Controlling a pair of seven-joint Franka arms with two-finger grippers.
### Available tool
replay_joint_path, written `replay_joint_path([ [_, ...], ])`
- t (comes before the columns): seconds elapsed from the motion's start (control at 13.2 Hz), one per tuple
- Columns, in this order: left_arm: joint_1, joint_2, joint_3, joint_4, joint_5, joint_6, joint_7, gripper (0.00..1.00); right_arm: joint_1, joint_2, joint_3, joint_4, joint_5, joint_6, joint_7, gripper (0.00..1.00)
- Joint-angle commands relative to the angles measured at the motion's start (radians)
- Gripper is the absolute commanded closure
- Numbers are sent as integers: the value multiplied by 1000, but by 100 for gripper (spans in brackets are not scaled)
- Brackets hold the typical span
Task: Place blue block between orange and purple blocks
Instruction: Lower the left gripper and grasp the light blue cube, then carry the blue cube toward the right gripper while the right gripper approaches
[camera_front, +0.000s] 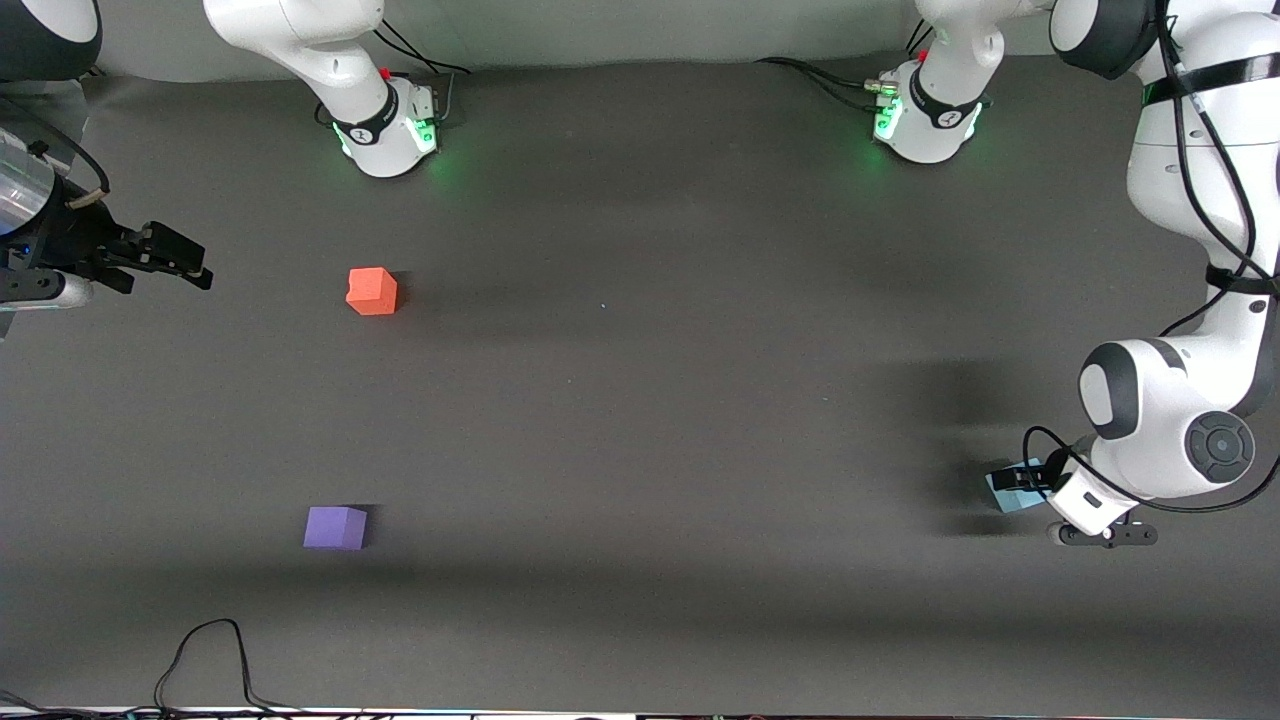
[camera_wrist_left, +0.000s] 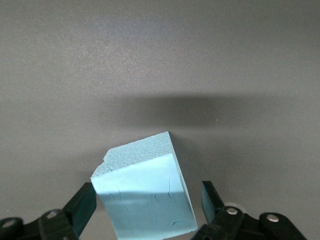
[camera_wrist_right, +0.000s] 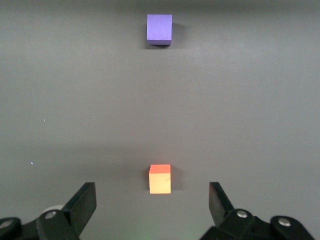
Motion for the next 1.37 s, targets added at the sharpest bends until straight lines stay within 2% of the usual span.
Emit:
replay_joint_path([
  [0.0,-5,-1,3,-3,9,14,-35,47,-2,5,-3,10,-4,-12,-20,0],
  [0.08,-6,-1,3,-3,9,14,-42,54,-4,5,-3,10,-3,-12,-20,0],
  [0.46,-6,-6,3,6,11,6,-38,55,-1,3,-20,4,-1,-12,-19,0],
  [0.61,4,-33,3,38,38,-40,-27,55,1,2,-20,4,-1,-11,-19,0],
  [0.84,1,-121,0,151,60,-265,-6,55,-1,8,-20,11,-1,0,-20,0],
  [0.99,-14,-155,-11,236,57,-403,-16,55,1,52,-17,57,-1,-11,-19,0],
  [1.14,-95,-190,-11,290,46,-515,-60,55,10,52,-10,63,-3,-12,-17,0],
  [1.29,-196,-208,-11,313,40,-569,-174,55,4,42,-27,63,-3,-16,-32,0],
])
